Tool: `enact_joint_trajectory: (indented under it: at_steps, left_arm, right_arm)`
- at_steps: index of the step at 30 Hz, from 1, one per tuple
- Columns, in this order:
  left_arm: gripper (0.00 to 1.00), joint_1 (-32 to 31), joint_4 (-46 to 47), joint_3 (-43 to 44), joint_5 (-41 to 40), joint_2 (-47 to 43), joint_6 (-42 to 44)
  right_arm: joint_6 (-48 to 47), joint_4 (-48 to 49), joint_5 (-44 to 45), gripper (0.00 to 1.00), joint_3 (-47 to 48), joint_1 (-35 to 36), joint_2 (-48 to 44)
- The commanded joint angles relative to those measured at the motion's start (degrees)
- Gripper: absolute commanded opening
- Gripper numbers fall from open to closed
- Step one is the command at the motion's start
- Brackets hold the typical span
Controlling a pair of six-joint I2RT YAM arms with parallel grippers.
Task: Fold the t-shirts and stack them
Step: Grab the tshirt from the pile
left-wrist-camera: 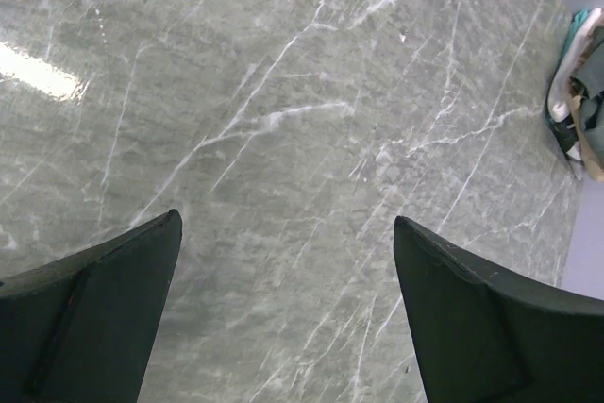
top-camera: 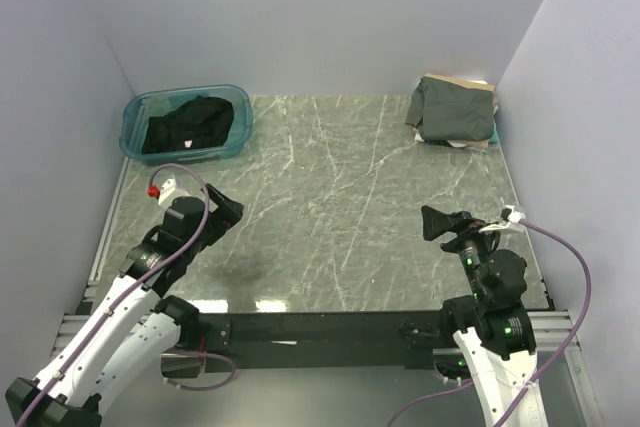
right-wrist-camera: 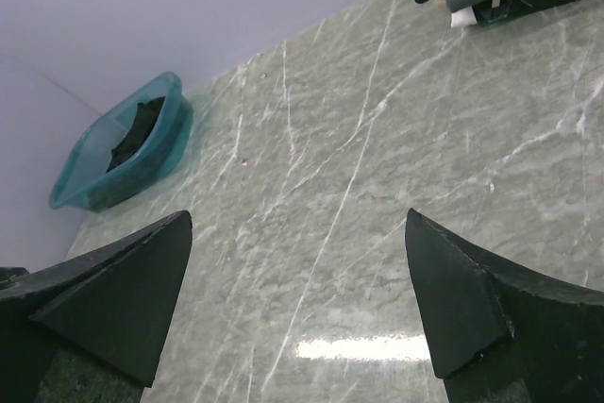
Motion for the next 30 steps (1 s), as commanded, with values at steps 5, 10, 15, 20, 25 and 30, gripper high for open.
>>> enact_joint_trajectory:
  at_steps: [5, 10, 15, 20, 25, 30]
  left_arm:
    - [0.99, 0.1, 4.4, 3.7, -2.5, 2.8, 1.6]
    - [0.99, 0.2, 5.5, 7.7, -8.4, 10.4, 2.5]
    - [0.99, 1.8, 5.3, 17.7, -18.2, 19.3, 4.5]
    - [1.00, 8.0, 12.4, 27.6, -16.8, 30.4, 9.6]
    - [0.99, 16.7, 8.6, 42.5, -12.6, 48.3, 10.8]
    - [0.99, 21.9, 5.8, 58.9, -4.6, 66.8, 17.0]
  right_arm:
    - [-0.3, 3.3, 0.2, 1.00, -0.8, 0.2, 0.0]
    - [-1.1, 6.3, -0.2, 1.00, -2.5, 0.3, 2.1]
    - [-1.9, 8.5, -2.0, 1.00, -3.0, 0.2, 6.3]
    - [-2.5, 8.5, -2.5, 1.00, -2.6, 0.2, 7.8]
    - [-2.4, 9.3, -3.0, 1.00, -4.4, 0.2, 5.6]
    - [-2.5, 9.4, -2.2, 1.00, -4.8, 0.2, 4.7]
